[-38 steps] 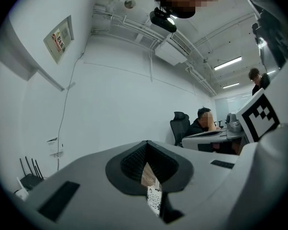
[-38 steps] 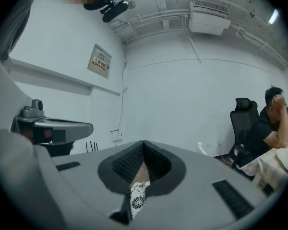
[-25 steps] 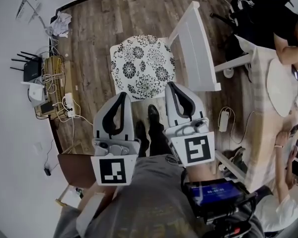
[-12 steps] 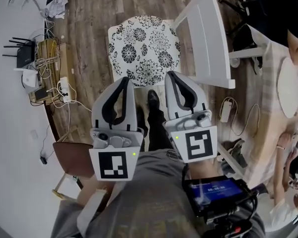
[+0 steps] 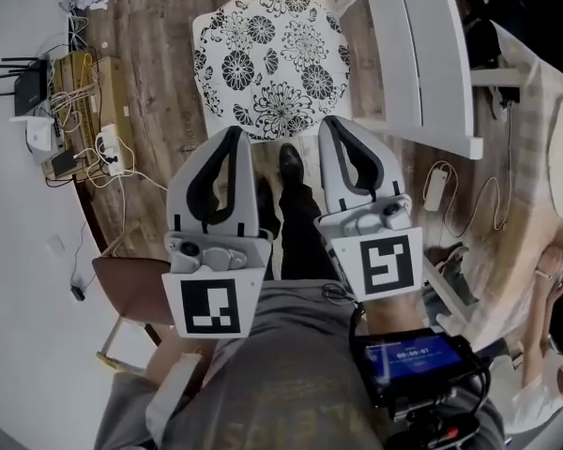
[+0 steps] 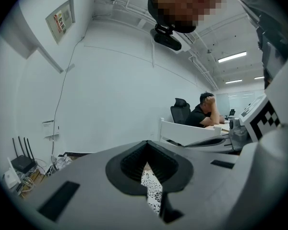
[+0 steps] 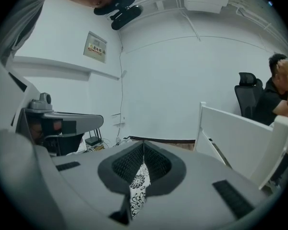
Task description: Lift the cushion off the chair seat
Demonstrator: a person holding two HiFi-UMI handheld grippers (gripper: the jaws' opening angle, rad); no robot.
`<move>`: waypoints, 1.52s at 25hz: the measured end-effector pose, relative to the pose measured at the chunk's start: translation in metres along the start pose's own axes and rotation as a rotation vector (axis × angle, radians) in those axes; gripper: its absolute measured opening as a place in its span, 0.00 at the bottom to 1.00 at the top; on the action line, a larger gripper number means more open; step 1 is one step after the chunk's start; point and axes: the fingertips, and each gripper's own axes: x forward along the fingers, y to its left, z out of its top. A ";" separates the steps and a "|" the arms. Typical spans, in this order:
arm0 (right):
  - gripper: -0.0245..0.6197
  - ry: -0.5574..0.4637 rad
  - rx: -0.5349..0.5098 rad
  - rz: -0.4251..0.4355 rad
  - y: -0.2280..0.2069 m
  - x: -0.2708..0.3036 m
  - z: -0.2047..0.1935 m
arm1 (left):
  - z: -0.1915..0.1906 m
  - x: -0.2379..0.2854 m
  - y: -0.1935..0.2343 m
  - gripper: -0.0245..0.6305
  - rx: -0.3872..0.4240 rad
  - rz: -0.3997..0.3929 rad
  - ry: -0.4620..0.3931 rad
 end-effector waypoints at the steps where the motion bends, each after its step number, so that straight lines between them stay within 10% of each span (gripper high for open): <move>1: 0.05 0.005 0.002 -0.003 -0.001 0.001 -0.006 | -0.006 0.001 0.001 0.05 -0.001 -0.001 0.003; 38: 0.05 0.144 -0.002 0.040 0.024 0.068 -0.260 | -0.230 0.019 0.036 0.05 -0.026 0.046 0.061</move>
